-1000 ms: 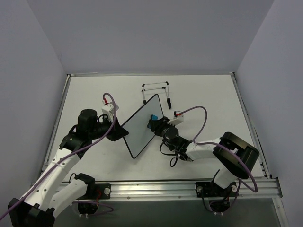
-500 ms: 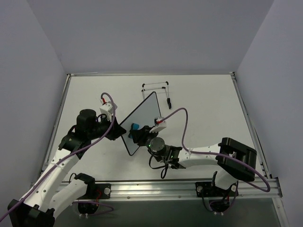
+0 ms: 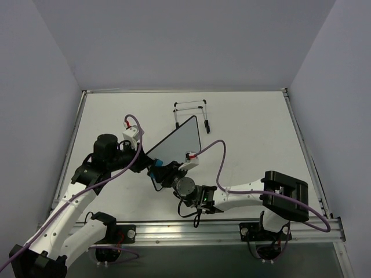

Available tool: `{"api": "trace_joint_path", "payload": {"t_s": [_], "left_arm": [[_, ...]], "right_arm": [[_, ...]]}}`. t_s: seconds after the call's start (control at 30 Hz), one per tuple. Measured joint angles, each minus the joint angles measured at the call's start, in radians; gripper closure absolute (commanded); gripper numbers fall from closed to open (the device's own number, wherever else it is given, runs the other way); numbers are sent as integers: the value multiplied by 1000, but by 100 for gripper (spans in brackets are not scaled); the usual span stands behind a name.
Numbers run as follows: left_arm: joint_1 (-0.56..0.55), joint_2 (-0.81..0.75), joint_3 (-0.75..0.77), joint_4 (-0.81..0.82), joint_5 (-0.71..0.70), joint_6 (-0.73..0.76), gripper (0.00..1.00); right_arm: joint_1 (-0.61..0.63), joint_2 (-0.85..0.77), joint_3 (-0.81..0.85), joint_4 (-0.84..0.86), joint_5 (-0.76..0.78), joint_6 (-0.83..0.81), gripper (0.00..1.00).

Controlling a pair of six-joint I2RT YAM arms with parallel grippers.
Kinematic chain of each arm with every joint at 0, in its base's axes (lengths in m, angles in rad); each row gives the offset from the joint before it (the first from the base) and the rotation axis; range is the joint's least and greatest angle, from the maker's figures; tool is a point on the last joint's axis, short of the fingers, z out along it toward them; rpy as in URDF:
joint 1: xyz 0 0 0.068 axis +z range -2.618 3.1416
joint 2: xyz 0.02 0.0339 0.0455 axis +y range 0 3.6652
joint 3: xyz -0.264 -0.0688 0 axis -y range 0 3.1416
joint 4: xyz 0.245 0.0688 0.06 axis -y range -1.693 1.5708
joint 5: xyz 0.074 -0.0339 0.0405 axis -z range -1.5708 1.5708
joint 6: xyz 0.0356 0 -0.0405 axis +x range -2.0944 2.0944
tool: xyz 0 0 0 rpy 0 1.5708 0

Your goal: Erase the whiteboard

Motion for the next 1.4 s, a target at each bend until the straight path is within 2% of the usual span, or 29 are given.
{"api": "trace_joint_path", "payload": {"t_s": [0.4,0.53,0.63,0.8,1.07,1.4], "left_arm": [[0,-2,0,1,1,15,98],[0,-1,0,10,16,-5,98],[0,0,0,16,27,-21,98],[-3,1,0,13,57,-56,98],[-5,1,0,8,76,-104,98],[-5,2,0,2,76,-119,98]], "right_arm": [[6,5,-3,-6,27,155,100],[-27,-41,-24,-42,-27,164,100],[-82,-89,-33,-85,-68,160,100],[-243,-148,-44,-111,-92,159,100],[-447,-116,-64,-79,-170,106,100],[-487,-90,-128,11,-235,-65,100]]}}
